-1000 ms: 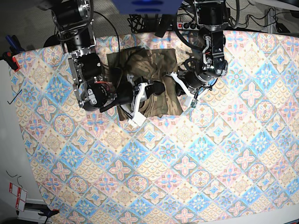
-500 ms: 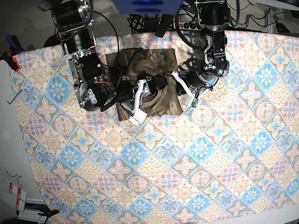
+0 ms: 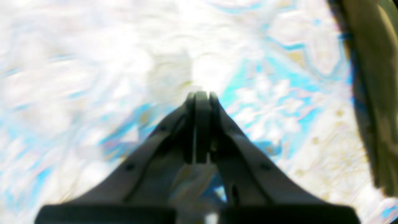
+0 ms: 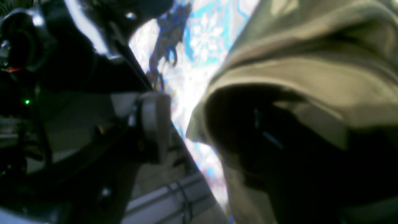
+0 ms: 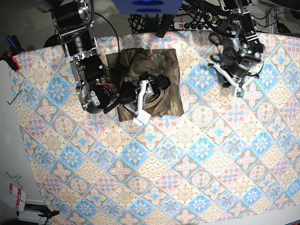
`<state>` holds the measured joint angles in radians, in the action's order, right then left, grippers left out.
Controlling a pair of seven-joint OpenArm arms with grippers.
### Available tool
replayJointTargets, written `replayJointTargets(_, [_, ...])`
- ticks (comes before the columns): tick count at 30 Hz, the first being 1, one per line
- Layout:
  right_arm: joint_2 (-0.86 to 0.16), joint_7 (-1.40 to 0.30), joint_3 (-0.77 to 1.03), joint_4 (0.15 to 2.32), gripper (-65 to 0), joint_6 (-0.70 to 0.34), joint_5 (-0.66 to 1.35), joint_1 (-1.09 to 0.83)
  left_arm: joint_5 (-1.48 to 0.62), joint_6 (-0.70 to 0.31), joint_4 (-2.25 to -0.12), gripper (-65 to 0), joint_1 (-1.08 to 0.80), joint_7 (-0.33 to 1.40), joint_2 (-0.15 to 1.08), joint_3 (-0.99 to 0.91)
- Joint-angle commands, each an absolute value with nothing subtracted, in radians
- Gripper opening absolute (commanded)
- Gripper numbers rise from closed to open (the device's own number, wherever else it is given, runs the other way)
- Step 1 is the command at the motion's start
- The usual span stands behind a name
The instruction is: Fold the T-shirt properly
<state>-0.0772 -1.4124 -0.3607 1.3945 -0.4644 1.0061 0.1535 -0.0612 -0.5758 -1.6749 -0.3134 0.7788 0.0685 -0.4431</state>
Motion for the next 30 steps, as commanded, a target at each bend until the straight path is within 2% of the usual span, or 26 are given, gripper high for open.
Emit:
replayJointTargets(1, [-0.074, -1.396, -0.367, 1.411, -32.8, -0.47, 1.035, 0.2, -0.071, -0.579, -1.712, -65.0, -0.329, 0.768, 0.085, -0.464])
replayJointTargets(4, [-0.074, -1.396, -0.418, 1.366, -32.8, -0.475, 1.038, 0.229, -0.071, -0.579, -1.736, -65.0, -0.354, 0.768, 0.09, -0.506])
replayJointTargets(9, [-0.073, -1.396, -0.522, 1.317, -32.8, -0.553, 1.047, 0.285, -0.071, -0.579, -1.736, -65.0, -0.354, 0.768, 0.09, -0.55])
replayJointTargets(14, [-0.07, -1.396, -0.559, 1.285, -32.8, -0.556, 1.049, 0.308, -0.07, -0.579, -1.736, -65.0, -0.348, 0.768, 0.09, -0.55])
replayJointTargets(17, [-0.053, -1.396, -0.599, 1.283, -32.8, -0.561, 1.049, 0.314, -0.07, -0.579, -1.733, -65.0, -0.344, 0.776, 0.09, -0.55])
replayJointTargets(24, [-0.05, -1.396, -0.693, 1.293, -32.8, -0.693, 1.049, 0.364, -0.07, -0.581, -1.73, -65.0, -0.317, 0.822, 0.09, -0.55])
replayJointTargets(30, [-0.05, -1.396, -0.691, 1.36, -32.8, -0.698, 1.047, 0.361, -0.064, -0.581, -1.721, -65.0, -0.297, 0.843, 0.09, -0.55])
